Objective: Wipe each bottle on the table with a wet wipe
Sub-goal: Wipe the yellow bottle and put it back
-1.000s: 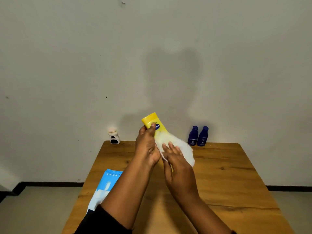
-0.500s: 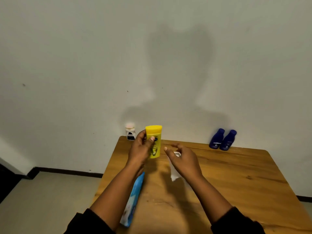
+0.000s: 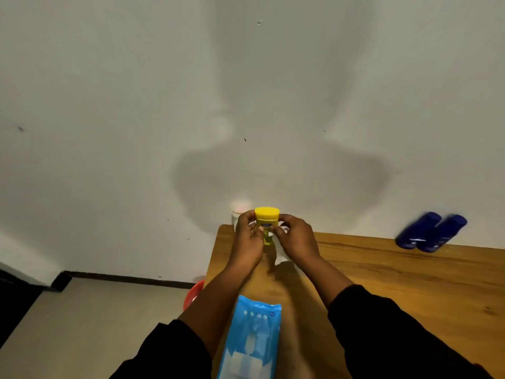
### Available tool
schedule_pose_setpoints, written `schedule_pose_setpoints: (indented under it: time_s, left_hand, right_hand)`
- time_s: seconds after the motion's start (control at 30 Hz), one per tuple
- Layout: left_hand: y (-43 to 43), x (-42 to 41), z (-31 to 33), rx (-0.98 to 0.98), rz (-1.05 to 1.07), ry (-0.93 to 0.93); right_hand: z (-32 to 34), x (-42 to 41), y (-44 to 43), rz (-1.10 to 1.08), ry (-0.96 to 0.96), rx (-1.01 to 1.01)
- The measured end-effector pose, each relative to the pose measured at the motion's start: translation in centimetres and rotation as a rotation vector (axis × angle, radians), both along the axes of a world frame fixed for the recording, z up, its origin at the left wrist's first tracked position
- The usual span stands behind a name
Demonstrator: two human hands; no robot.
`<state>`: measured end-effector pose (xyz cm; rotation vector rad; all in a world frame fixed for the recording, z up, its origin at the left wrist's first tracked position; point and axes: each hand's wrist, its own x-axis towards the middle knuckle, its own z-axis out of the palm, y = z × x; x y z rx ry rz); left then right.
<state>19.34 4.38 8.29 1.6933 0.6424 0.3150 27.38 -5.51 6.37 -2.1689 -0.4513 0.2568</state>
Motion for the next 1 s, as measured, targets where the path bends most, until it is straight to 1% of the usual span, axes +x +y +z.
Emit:
schedule_pose_setpoints:
  time_s: [0.13, 0.33, 0.47, 0.83, 1.0]
  left_hand:
    - [2.3, 2.1, -1.2, 0.1, -0.074, 0.089]
    - [3.1, 3.0, -2.9, 0.07, -0.173, 0.175]
    - [2.7, 3.2, -3.3, 0.065, -0.223, 0.195]
    - [2.3, 4.1, -2.5, -0.05, -0.226, 0.241]
    - [2.4, 4.4, -2.7, -0.089, -0.221, 0.234]
  right_hand:
    - [-2.1, 2.6, 2.6, -0.026, -0.004, -0.056]
    - [-4.6, 4.2, 4.1, -0.067, -0.002, -0.112]
    - [-5.7, 4.5, 4.5, -0.09, -0.019, -0.126]
    - [-6.9, 5.1, 5.0, -0.109, -0.031, -0.139]
    - [-7.1, 5.3, 5.0, -0.103, -0.026, -0.133]
